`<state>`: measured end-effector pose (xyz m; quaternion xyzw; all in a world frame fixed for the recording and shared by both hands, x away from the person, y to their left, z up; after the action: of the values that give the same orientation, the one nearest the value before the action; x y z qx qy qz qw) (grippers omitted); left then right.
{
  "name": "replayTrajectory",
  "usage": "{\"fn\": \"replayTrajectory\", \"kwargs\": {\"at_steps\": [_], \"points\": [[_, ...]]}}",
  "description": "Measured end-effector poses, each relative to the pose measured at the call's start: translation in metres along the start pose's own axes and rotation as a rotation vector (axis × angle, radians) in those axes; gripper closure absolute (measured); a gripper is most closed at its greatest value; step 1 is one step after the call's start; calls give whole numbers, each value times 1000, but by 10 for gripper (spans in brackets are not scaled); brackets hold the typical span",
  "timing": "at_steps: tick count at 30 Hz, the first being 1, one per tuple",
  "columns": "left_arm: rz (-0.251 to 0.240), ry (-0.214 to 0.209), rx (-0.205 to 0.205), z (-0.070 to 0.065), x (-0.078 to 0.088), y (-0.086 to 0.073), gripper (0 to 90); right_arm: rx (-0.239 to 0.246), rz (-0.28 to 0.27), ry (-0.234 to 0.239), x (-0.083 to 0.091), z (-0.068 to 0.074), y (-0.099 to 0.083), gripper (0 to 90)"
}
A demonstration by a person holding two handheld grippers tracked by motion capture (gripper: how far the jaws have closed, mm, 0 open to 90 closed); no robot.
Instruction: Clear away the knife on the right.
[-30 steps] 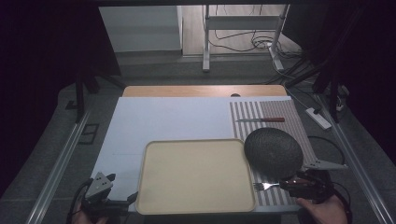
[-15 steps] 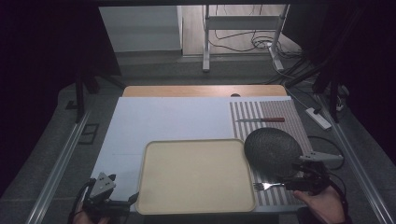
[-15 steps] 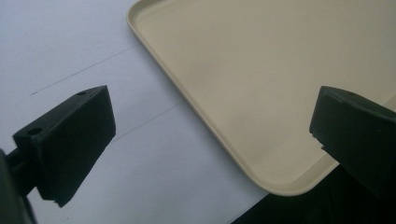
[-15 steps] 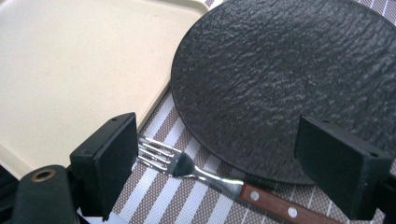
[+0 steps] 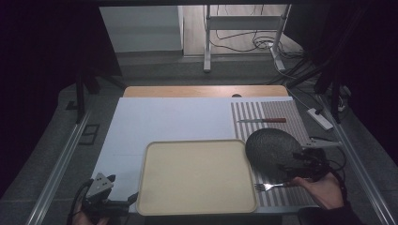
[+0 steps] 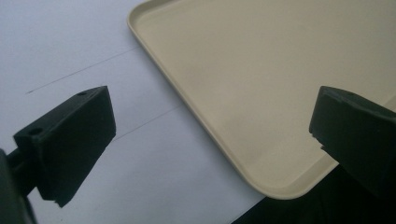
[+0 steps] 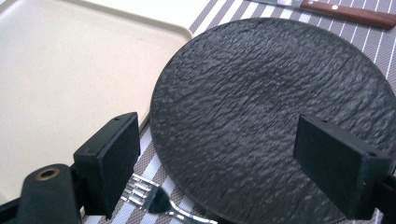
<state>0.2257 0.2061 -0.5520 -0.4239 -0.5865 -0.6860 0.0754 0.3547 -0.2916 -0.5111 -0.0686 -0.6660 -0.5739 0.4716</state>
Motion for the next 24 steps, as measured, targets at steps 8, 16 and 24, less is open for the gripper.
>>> {"fn": "replayTrajectory", "kwargs": {"at_steps": [8,16,24], "points": [[1,16,2,1,0,0,1,-8,7,10,-9,-7,11,154],[-7,23,22,3,1,0,1,-14,14,16,-21,-15,26,161],[-7,32,22,3,1,0,1,1,31,3,-38,-24,42,178]]}}
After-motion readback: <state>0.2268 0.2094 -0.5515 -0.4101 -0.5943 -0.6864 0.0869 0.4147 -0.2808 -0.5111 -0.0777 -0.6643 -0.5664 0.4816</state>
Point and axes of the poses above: each handheld gripper's, and its own axes: x roughly backward along the jaws, y roughly out of its top, z roughly to its left, the point moved 10 cm from there along -x, roughly forward along the jaws
